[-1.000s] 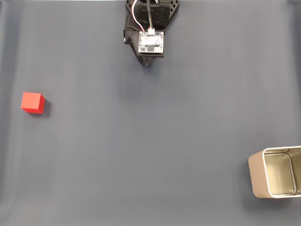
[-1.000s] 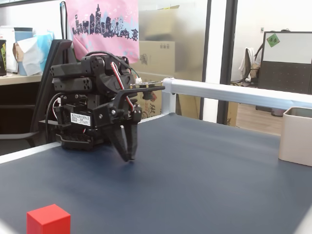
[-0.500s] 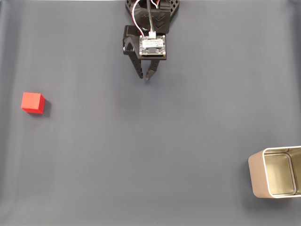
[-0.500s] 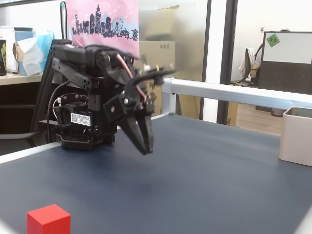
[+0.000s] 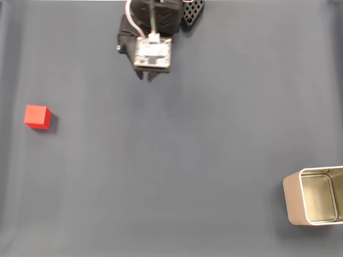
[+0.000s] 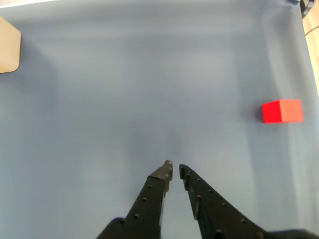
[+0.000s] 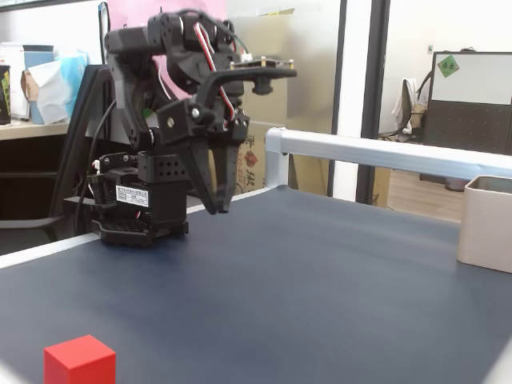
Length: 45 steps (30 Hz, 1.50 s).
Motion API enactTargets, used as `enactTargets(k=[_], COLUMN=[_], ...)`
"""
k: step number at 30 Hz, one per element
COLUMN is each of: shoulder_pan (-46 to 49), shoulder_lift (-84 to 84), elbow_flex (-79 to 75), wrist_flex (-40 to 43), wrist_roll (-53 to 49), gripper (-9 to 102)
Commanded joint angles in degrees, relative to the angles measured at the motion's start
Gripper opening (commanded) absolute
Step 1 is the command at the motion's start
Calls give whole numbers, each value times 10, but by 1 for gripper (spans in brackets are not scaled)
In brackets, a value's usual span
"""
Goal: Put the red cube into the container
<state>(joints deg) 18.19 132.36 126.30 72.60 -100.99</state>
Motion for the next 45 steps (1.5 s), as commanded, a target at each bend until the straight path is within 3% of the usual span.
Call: enactTargets(k=[1,20,34,45], shoulder_pan=[42,273,333,330], shoulder_lift=[-40,-366,-520,-598], elbow_flex=[-99,-437,-577,-581], wrist_flex=[23,-4,-66,-142], wrist_roll=[-35,-96,-192,-279], gripper=[0,1,27,36])
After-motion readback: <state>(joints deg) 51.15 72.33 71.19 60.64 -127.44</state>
